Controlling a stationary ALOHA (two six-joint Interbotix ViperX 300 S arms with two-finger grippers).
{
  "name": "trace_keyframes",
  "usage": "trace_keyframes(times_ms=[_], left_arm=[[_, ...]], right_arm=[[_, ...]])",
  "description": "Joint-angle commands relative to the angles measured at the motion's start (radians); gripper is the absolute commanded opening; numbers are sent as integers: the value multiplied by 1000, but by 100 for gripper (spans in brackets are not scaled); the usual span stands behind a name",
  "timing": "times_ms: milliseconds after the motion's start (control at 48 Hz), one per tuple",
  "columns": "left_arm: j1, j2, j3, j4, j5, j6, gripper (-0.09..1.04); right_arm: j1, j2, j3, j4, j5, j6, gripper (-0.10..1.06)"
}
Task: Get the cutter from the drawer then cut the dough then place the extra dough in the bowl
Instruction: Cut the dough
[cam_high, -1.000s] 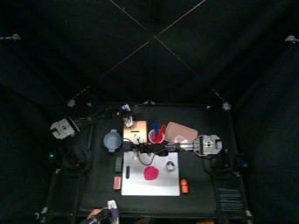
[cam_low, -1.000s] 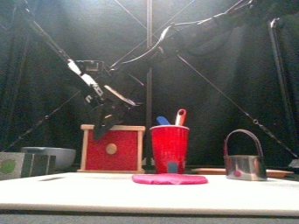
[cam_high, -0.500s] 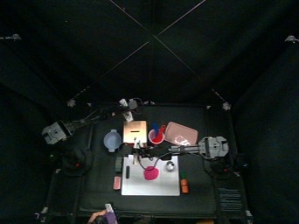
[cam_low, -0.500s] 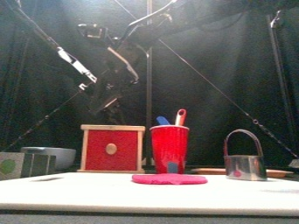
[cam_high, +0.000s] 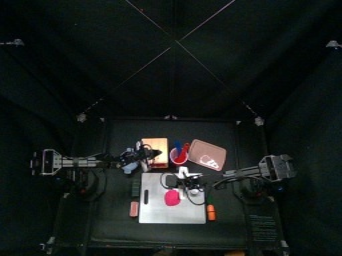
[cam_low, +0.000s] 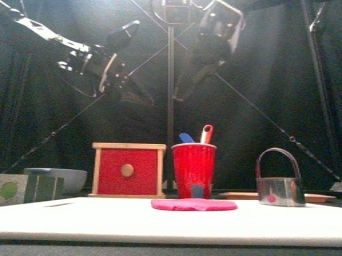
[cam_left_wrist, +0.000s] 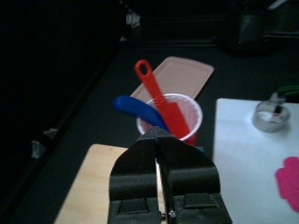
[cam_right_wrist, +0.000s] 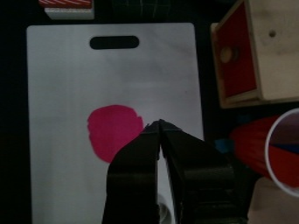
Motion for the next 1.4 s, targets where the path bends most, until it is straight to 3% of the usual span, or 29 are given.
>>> trace_keyframes(times_ms=[21, 167, 271, 500, 792, 1021, 1250, 1396], left_arm=[[-98, -9, 21, 2, -94, -55, 24], [-153, -8, 74, 83, -196, -187, 25], [-163, -8, 100, 172, -227, -270, 26], [-156, -8, 129, 247, -239, -360, 26], [-153, -6, 140, 247, -239, -359, 24], [-153, -6, 161, 233, -239, -364, 24], [-153, -5, 170, 219, -239, -364, 24], [-153, -5, 176, 210, -239, -364, 24]], right_arm=[[-2, -74, 43, 63, 21, 5, 52], [-6, -83, 95, 117, 57, 8, 83], [-9, -72, 121, 138, 89, 6, 98], [-15, -46, 170, 163, 143, 5, 98], [-37, 12, 179, 86, 133, 2, 98], [-41, 25, 170, 87, 129, 2, 90], [-37, 25, 158, 92, 127, 3, 60], [-37, 25, 120, 95, 129, 5, 49]])
